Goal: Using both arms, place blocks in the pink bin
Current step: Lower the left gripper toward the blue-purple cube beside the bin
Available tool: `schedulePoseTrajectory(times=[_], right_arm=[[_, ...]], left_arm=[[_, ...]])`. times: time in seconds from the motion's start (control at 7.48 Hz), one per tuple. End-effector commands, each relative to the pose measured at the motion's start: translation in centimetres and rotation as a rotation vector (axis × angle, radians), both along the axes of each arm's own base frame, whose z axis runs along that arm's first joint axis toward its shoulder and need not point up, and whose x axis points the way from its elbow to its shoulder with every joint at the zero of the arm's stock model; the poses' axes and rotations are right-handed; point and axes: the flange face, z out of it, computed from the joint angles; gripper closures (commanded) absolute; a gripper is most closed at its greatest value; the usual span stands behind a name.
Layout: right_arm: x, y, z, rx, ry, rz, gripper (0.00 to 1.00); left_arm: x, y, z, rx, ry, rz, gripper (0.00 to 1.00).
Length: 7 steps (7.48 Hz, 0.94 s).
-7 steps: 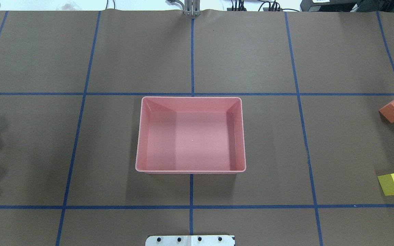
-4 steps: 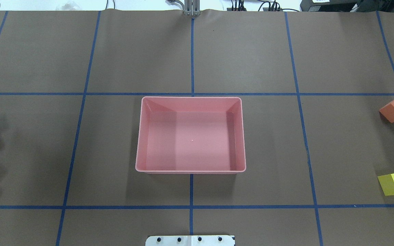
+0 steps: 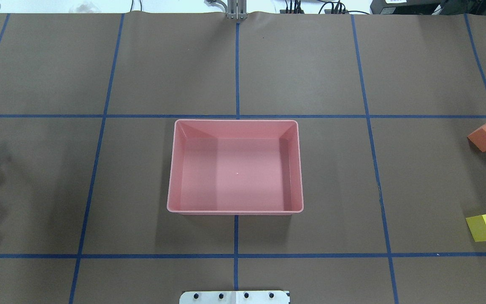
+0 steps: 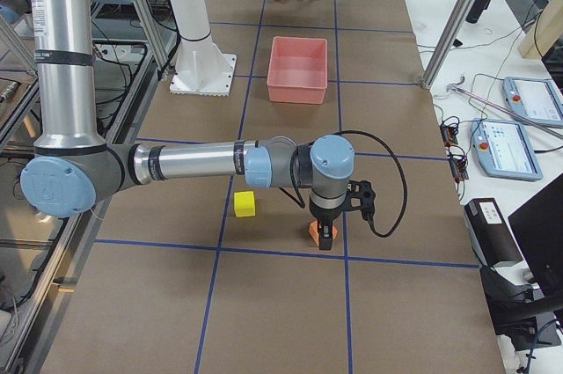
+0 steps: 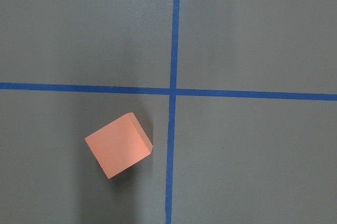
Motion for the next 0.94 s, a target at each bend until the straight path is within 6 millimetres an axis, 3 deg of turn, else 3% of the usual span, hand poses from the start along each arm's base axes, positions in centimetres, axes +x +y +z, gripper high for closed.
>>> schedulePoseTrajectory(times=[0.0,0.4,0.8], right_arm=[[0.0,0.0,0.0,0.000,0.000,-0.001,0.00],[0.0,0.0,0.0,0.000,-0.001,-0.001,0.00],[-0.1,0.0,0.0,0.000,0.000,-0.002,0.00]], left_arm=[[2.5,3.0,1.7,0.076,-0.024,0.057,0.00],[1.8,4.7,4.2,0.110,-0.045,0.127,0.00],[1.9,4.8,7.3,0.055,-0.060,0.135,0.00]])
